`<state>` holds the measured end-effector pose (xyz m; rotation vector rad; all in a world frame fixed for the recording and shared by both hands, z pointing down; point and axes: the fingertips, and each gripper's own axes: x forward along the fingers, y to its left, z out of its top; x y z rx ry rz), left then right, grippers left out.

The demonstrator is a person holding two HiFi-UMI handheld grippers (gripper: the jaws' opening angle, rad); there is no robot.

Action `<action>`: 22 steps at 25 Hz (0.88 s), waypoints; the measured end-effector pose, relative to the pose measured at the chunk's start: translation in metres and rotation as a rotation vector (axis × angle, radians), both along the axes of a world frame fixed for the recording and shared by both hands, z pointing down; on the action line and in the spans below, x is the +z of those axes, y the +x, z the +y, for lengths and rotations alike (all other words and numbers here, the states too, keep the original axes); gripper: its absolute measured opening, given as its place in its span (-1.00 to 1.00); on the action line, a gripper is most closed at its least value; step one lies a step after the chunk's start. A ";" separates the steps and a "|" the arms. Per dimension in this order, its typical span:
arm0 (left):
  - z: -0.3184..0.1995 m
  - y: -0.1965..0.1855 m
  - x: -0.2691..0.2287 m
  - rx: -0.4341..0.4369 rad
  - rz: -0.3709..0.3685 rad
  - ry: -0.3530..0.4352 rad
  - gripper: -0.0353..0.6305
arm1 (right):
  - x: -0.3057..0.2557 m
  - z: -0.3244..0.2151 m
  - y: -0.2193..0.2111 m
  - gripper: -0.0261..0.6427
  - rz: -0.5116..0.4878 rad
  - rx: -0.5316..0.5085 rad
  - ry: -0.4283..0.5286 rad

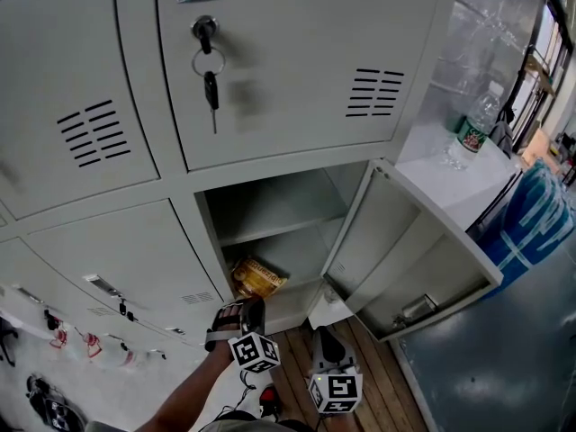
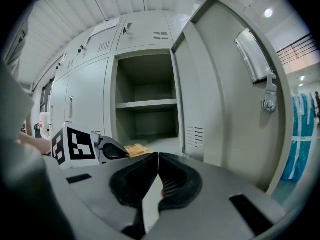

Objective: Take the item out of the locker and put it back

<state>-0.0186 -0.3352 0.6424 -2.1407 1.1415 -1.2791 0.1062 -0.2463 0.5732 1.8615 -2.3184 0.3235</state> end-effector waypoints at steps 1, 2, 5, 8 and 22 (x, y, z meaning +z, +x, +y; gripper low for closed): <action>0.001 0.000 0.000 -0.002 0.001 0.001 -0.79 | -0.001 0.001 0.000 -0.87 0.000 0.000 0.002; 0.001 -0.001 -0.001 -0.006 0.003 0.002 -0.80 | -0.002 0.002 0.000 -0.87 0.001 0.000 0.004; 0.002 -0.001 -0.006 -0.017 0.022 -0.001 -0.80 | -0.006 0.005 0.002 -0.87 0.005 0.002 0.012; 0.001 -0.001 -0.016 -0.026 0.056 -0.002 -0.80 | -0.010 0.007 0.003 -0.87 0.006 0.005 0.023; 0.029 0.010 -0.102 -0.032 0.320 0.040 -0.80 | -0.032 0.029 0.015 -0.87 0.020 0.019 0.074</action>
